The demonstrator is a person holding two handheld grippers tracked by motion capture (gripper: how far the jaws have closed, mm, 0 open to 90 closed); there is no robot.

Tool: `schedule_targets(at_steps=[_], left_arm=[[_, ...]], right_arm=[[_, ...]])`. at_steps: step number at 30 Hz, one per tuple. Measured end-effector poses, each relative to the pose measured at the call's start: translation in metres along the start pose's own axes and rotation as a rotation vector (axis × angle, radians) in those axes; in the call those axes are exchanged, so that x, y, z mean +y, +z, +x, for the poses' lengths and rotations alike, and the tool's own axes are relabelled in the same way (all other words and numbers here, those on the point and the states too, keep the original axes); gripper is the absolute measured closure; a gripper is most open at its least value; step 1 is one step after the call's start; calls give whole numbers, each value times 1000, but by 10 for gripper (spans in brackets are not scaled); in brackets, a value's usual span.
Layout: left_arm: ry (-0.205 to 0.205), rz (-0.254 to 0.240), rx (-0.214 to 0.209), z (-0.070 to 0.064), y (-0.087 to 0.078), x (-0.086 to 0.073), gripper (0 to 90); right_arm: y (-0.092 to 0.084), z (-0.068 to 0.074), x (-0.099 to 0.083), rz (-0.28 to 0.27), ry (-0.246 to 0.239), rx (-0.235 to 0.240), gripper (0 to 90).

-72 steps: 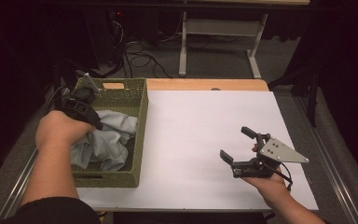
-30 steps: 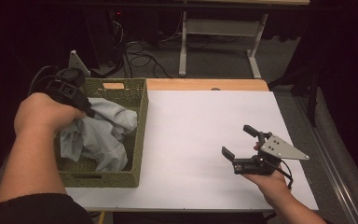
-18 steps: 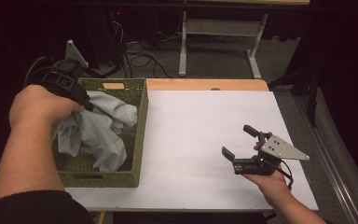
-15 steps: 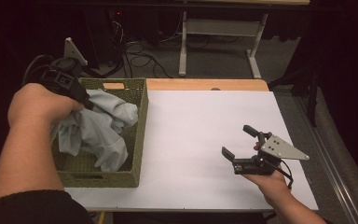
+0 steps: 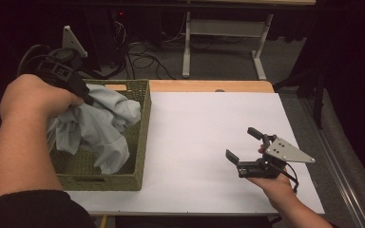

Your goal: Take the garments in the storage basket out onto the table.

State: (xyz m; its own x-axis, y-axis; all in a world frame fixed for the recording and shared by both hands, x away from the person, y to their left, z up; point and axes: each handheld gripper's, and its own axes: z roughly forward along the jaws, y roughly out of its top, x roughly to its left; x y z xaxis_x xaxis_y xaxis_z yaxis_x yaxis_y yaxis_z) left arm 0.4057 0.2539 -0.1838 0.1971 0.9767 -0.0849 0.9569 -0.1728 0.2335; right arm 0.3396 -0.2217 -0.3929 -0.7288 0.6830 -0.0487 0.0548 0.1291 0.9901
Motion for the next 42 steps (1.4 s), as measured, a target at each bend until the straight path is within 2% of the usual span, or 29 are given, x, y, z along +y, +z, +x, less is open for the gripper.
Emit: schedule_targets(at_steps=[3,15,34,42], left_arm=[[-15,-1,-11,0,-3,0,749],[-16,-4,-16,-5,-12,1,751],[10,8,-26,-18,-19,5,752],[12,-6,-50,-24,-27,7,751]], right_arm=[[0,0,0,1,0,1,9],[0,2,0,-2,3,6,9],[0,2,1,-4,2,9,9],[0,2,1,-5,3,10,9]])
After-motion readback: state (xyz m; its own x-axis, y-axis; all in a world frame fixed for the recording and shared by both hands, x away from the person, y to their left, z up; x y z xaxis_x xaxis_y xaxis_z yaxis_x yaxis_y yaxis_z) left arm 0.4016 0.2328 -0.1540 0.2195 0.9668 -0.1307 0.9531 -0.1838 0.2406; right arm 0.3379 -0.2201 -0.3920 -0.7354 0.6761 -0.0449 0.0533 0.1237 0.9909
